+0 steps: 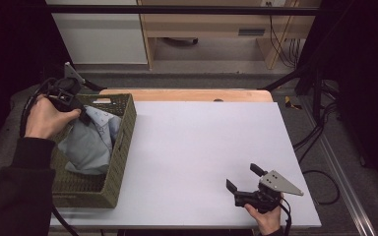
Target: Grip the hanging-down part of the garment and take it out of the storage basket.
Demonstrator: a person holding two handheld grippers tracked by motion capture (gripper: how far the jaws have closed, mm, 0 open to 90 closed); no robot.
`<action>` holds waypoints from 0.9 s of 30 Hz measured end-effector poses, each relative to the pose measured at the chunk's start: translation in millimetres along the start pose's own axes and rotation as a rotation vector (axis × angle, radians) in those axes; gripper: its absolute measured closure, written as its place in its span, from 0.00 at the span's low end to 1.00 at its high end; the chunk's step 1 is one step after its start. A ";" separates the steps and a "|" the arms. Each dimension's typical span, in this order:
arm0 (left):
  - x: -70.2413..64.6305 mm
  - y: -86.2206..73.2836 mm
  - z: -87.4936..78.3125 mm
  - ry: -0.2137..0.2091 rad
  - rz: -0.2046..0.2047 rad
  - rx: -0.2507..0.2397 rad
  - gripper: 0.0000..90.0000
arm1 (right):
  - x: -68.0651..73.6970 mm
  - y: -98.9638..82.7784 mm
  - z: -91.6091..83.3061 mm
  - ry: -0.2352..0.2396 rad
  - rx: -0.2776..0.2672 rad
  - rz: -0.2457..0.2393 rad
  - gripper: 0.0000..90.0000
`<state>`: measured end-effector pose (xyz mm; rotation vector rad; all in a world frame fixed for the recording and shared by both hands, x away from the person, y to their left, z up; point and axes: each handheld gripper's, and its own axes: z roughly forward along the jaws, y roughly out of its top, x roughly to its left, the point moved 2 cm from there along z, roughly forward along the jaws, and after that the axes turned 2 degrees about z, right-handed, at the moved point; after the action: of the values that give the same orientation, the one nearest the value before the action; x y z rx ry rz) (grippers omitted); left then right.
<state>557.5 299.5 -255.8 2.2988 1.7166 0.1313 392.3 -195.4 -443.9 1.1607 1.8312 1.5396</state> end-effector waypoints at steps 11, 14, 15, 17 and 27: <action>-3.0 -0.4 -33.1 0.038 0.000 -0.037 0.94 | 0.7 0.8 1.6 0.010 0.004 -0.003 0.01; -3.7 -0.4 -43.8 0.050 0.001 -0.041 0.95 | 0.8 1.3 2.6 0.010 0.005 -0.004 0.01; -4.2 -0.3 -47.9 0.057 0.002 -0.045 0.95 | 0.8 1.6 2.8 0.014 0.004 -0.009 0.01; -5.2 -0.1 -57.4 0.065 0.008 -0.054 0.95 | 1.8 2.6 3.6 0.017 0.005 -0.004 0.01; -10.6 -0.9 -100.7 0.087 0.012 -0.108 0.95 | 13.1 10.9 16.2 0.072 0.014 -0.017 0.01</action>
<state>530.3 305.7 -158.5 2.2562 1.6928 0.3233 401.5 -175.6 -435.6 1.1064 1.8964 1.5810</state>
